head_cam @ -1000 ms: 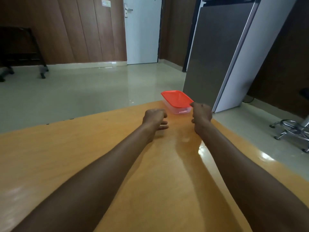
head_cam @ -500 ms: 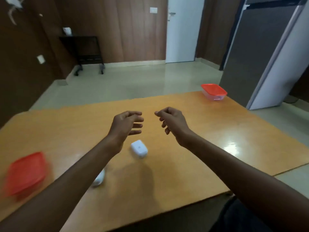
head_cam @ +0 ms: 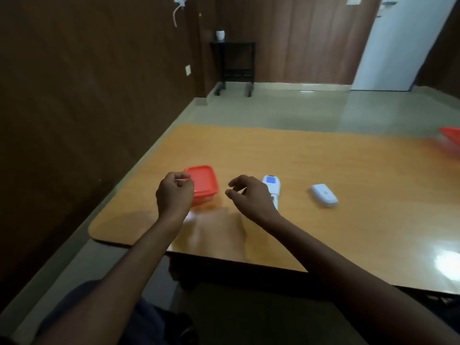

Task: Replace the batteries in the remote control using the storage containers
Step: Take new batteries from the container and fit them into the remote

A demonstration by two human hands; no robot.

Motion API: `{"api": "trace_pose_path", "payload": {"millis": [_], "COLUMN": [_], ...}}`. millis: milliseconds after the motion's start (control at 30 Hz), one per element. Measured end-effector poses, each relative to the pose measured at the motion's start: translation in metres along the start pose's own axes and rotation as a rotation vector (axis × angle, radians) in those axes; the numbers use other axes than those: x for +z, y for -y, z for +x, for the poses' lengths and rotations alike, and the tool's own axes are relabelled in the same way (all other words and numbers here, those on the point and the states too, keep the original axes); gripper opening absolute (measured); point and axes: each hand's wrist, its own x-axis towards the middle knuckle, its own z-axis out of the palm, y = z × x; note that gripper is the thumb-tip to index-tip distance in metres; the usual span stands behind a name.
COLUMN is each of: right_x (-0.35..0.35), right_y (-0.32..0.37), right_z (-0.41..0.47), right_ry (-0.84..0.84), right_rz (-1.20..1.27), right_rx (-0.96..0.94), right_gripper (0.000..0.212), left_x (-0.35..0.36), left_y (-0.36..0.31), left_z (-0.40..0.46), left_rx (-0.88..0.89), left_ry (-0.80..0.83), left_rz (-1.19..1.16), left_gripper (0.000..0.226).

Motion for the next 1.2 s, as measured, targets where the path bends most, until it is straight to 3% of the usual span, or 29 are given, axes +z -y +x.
{"api": "trace_pose_path", "payload": {"millis": [67,200,400,567,667,733,767,833,933,1067,1200], "right_x": [0.021,0.046,0.020,-0.063,-0.109,-0.130,-0.139,-0.154,-0.171,-0.180,-0.174], "right_y": [0.007,0.018,0.009,-0.012,-0.029,-0.041,-0.045,-0.054,-0.066,-0.080,-0.088], "right_z": [0.010,0.019,0.015,-0.006,-0.022,-0.033,-0.038,-0.044,-0.048,-0.052,-0.052], "right_ry": [0.040,0.051,-0.094,-0.181,-0.233,-0.242,-0.219,-0.149,-0.065,-0.068,-0.034], "right_rz": [-0.153,-0.099,0.029,0.038,-0.015,-0.150,-0.279,-0.507,-0.619,-0.724,-0.840], "right_rx": [-0.064,-0.024,-0.001,-0.029,-0.056,-0.138,-0.191,-0.293,-0.386,-0.468,-0.538], "right_gripper": [0.034,0.038,0.017,0.028,0.034,0.028,0.036,0.057,0.063,0.067,0.074], "left_x": [0.000,0.015,0.035,0.063,0.089,0.109,0.120,0.138,0.155,0.170,0.181], "left_y": [0.006,0.026,0.004,-0.031,-0.045,-0.050,-0.051,-0.054,-0.058,-0.058,-0.051], "left_z": [0.014,0.041,0.015,-0.024,-0.056,-0.076,-0.086,-0.102,-0.110,-0.110,-0.105], "left_rx": [-0.081,-0.275,-0.281,-0.315,-0.302,-0.312,-0.308,-0.289,-0.388,-0.515,-0.573], "left_ry": [0.014,0.123,0.075,0.380,0.549,0.622,0.646,0.685,0.780,0.961,0.926], "left_rz": [0.012,-0.133,-0.346,-0.503,-0.494,-0.530,-0.554,-0.619,-0.797,-0.917,-1.013], "left_gripper": [0.035,0.072,0.061,0.046,0.059,0.070,0.071,0.061,0.047,0.076,0.085]}}
